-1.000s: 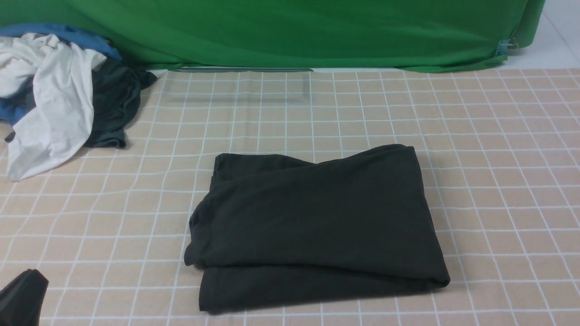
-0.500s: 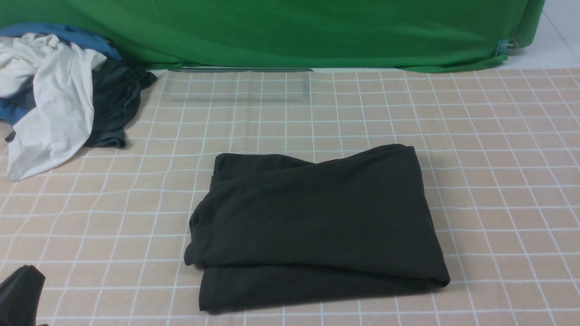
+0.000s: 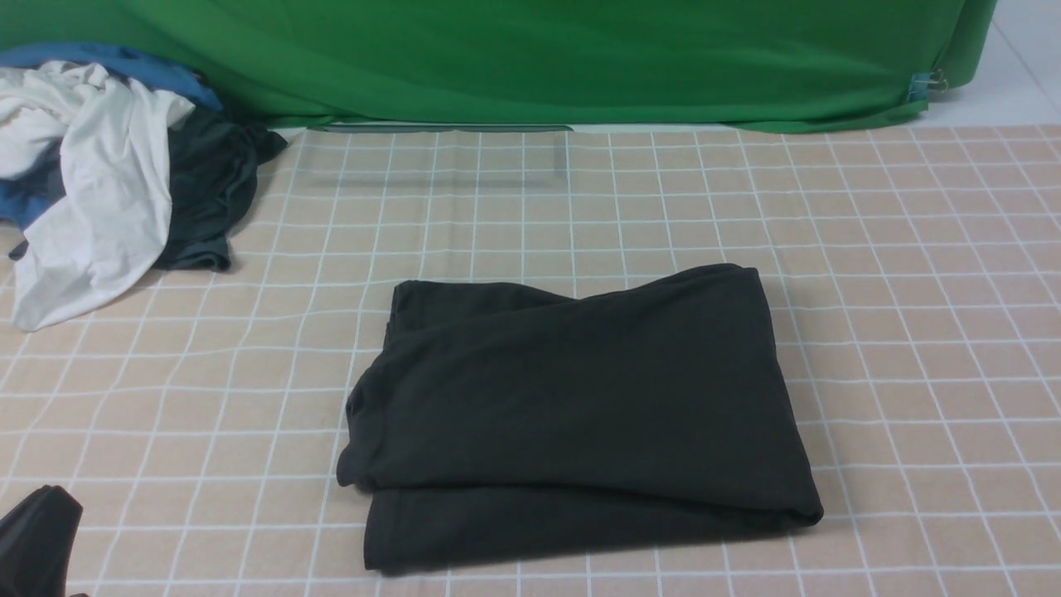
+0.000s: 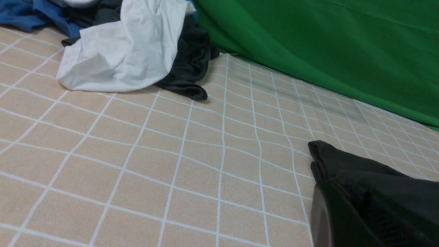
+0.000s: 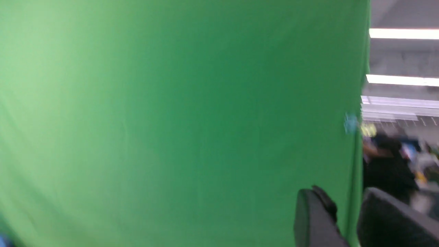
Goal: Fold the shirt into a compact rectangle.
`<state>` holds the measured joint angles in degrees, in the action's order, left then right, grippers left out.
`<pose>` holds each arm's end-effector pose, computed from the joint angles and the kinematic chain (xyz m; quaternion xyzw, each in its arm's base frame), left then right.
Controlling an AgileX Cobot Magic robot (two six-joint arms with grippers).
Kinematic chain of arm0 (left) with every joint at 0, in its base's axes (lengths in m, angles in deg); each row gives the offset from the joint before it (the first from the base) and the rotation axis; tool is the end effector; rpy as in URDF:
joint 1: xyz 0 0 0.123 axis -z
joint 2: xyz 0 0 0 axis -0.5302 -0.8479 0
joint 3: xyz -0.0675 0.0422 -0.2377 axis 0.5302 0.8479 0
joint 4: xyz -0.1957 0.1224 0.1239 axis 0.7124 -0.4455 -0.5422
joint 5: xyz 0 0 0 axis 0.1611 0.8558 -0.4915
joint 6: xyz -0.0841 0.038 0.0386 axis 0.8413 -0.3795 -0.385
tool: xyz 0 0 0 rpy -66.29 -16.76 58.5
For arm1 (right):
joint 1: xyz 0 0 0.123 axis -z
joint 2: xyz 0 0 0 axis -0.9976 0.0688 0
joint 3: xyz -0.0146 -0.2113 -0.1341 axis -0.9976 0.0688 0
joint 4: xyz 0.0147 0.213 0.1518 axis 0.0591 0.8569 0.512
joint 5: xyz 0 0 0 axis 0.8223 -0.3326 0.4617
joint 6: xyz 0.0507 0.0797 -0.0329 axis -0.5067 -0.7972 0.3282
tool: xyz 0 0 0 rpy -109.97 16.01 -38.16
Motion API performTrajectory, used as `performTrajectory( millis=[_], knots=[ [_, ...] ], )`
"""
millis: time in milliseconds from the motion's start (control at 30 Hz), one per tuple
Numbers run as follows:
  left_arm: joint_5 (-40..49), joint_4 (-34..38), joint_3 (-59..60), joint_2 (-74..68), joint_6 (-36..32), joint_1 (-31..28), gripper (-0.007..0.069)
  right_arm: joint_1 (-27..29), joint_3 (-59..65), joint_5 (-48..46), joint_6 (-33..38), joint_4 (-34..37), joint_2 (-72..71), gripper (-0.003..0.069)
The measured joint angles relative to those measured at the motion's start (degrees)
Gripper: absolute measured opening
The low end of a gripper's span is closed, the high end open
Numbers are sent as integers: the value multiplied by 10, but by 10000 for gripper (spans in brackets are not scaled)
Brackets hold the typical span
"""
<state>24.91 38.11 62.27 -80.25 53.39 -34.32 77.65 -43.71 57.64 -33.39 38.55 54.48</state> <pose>0.1098 0.0035 0.1893 -0.1174 0.7455 -0.0817 0.6510 0.0985 0.0145 0.3620 -0.0626 0.5651 0.0289 0.8221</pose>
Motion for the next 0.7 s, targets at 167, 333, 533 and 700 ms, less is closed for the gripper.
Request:
performTrajectory(
  millis=[167, 333, 533, 700],
  knots=[
    [-1, 0, 0, 0, 0, 0, 13, 65, 90, -66, 6, 0, -5, 237],
    [-1, 0, 0, 0, -1, 0, 13, 88, 225, -82, 19, 0, -42, 237],
    [0, 0, 0, 0, -1, 0, 13, 89, 287, -131, 20, 0, -122, 237],
    [-1, 0, 0, 0, -1, 0, 13, 91, 288, -147, 14, 0, -132, 237]
  ],
)
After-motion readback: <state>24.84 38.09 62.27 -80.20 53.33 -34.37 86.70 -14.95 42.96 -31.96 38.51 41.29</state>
